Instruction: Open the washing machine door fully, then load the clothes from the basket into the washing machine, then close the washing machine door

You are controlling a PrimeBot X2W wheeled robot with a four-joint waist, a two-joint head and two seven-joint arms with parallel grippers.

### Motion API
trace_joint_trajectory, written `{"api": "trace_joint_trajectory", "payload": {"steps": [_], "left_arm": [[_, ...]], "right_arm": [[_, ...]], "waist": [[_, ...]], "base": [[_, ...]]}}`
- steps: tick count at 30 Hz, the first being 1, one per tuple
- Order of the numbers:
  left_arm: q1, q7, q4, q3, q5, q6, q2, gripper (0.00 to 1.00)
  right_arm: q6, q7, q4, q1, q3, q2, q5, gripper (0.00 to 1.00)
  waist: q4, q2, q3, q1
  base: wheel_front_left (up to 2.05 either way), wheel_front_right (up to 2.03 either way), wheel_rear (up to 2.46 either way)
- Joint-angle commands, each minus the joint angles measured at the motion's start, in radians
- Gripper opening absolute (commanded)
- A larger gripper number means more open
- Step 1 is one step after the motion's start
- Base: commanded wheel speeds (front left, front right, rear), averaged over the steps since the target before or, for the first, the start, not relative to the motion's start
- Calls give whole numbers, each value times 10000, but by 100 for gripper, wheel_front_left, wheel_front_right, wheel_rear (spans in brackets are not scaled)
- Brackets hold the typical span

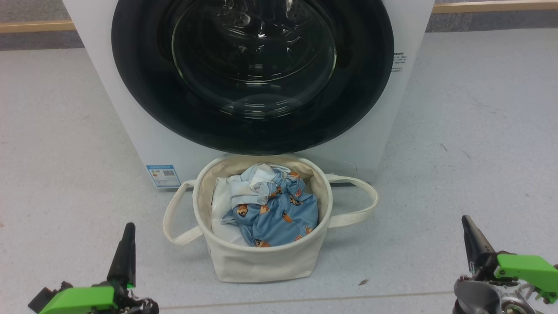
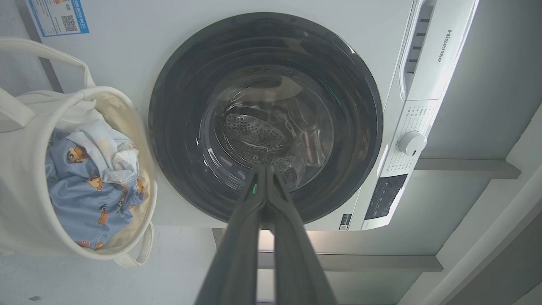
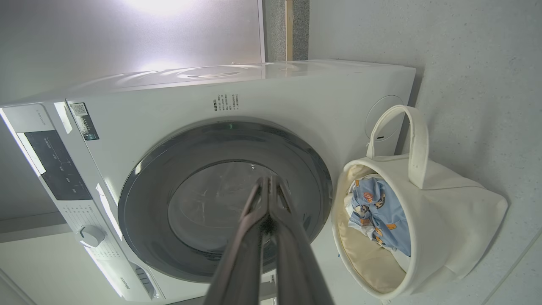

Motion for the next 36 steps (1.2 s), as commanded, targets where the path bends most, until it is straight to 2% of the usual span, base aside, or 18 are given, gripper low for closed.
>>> {"api": "trace_joint_trajectory", "payload": {"steps": [1, 36], "left_arm": [[-263, 7, -265, 327, -27, -67, 51, 0], [-263, 6, -265, 326, -28, -67, 51, 0]], "right_arm": [[2, 93, -320, -150, 206, -41, -41, 0], [2, 90, -320, -149, 210, -41, -37, 0]], "waist": [[0, 0, 0, 0], [0, 0, 0, 0]], "base": [[0, 0, 0], [0, 0, 0]]}}
